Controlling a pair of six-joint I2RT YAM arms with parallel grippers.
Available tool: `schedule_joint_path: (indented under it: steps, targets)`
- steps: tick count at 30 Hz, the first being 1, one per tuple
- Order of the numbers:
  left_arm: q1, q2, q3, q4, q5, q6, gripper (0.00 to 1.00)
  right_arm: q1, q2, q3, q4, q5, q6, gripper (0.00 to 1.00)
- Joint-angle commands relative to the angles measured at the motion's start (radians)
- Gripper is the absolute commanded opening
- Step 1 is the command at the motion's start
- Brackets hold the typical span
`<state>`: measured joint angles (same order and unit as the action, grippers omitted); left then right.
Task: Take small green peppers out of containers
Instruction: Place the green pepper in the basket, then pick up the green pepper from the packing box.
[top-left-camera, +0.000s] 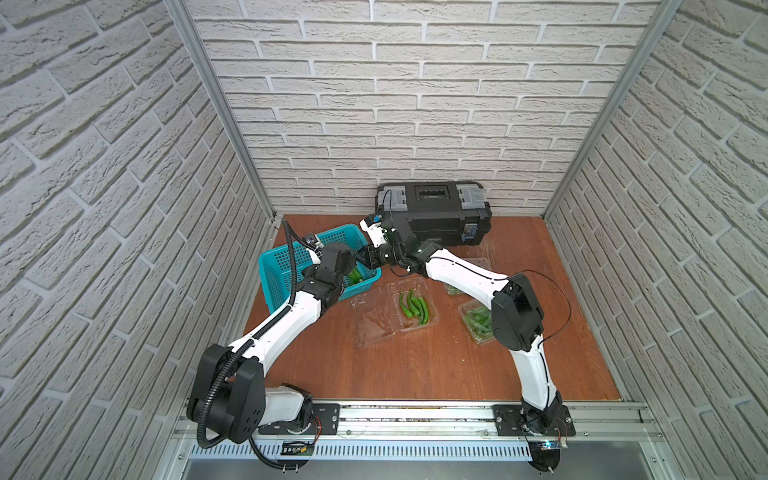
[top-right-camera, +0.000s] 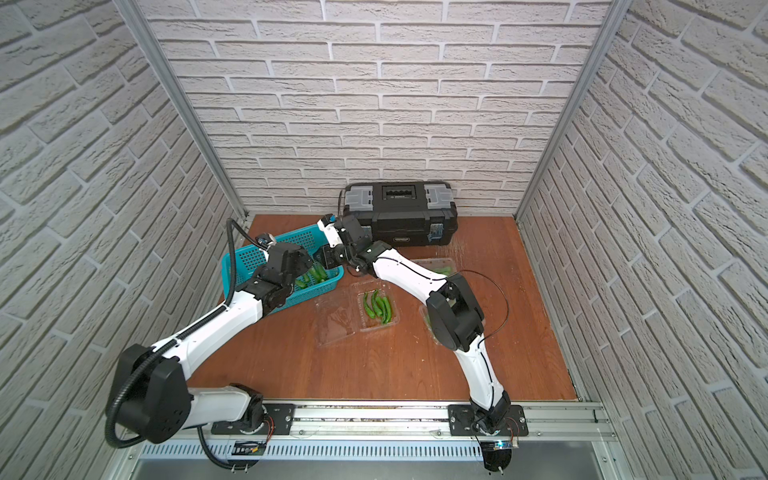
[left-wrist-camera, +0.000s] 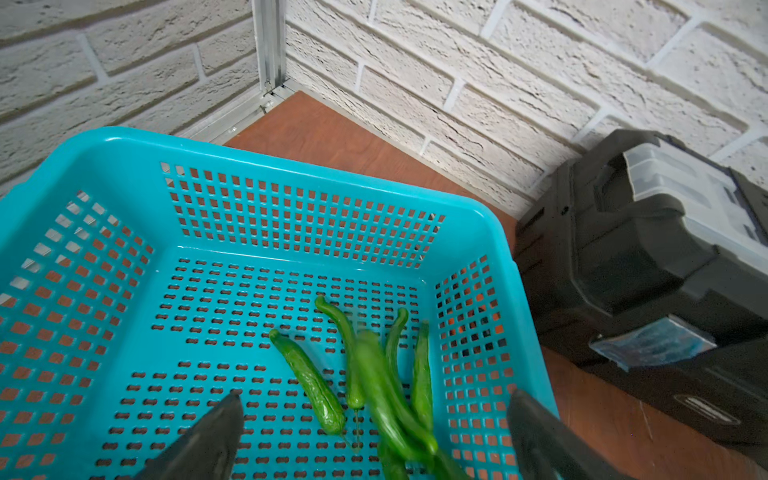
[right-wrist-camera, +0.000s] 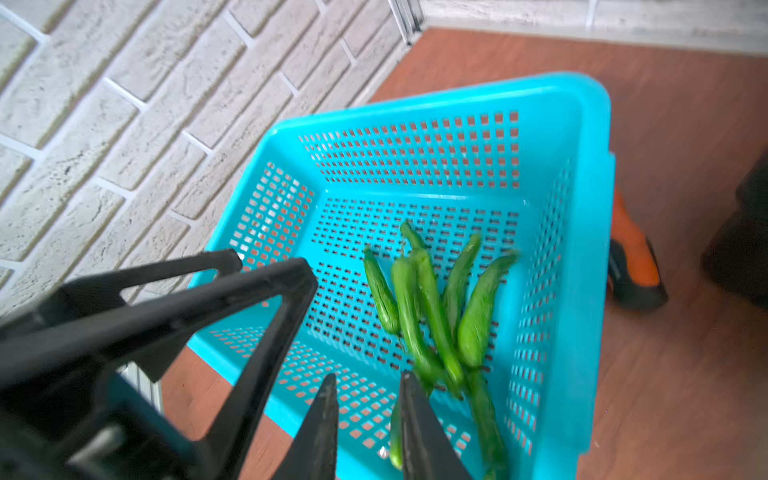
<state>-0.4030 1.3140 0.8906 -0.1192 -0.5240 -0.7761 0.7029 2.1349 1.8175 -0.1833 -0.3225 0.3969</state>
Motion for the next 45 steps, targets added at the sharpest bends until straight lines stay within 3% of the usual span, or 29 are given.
schedule_joint_path:
  steps: [1, 6, 10, 16, 21, 25, 32, 45]
  targets:
    - [-0.036, 0.004, 0.034, 0.065, 0.126, 0.156, 0.98, -0.015, -0.132, -0.1, 0.076, 0.017, 0.02, 0.27]
    - [-0.113, 0.078, 0.116, 0.033, 0.353, 0.343, 0.98, -0.071, -0.324, -0.375, 0.102, 0.151, 0.077, 0.25]
    - [-0.194, 0.178, 0.194, -0.032, 0.43, 0.441, 0.98, -0.091, -0.434, -0.539, 0.041, 0.268, 0.091, 0.23]
    - [-0.234, 0.241, 0.202, 0.016, 0.354, 0.378, 0.98, -0.087, -0.449, -0.634, -0.072, 0.225, 0.02, 0.21]
    - [-0.216, 0.216, 0.189, 0.03, 0.15, 0.324, 0.98, -0.076, -0.342, -0.54, -0.279, 0.096, -0.141, 0.21]
    - [-0.173, 0.18, 0.153, 0.02, 0.042, 0.223, 0.98, -0.053, -0.291, -0.534, -0.304, 0.059, -0.164, 0.22]
    - [-0.1, 0.133, 0.086, -0.022, 0.025, 0.089, 0.98, -0.033, -0.216, -0.484, -0.308, 0.102, -0.158, 0.23]
    - [-0.072, 0.123, 0.068, -0.008, 0.042, 0.069, 0.98, 0.027, -0.079, -0.403, -0.395, 0.262, -0.185, 0.26]
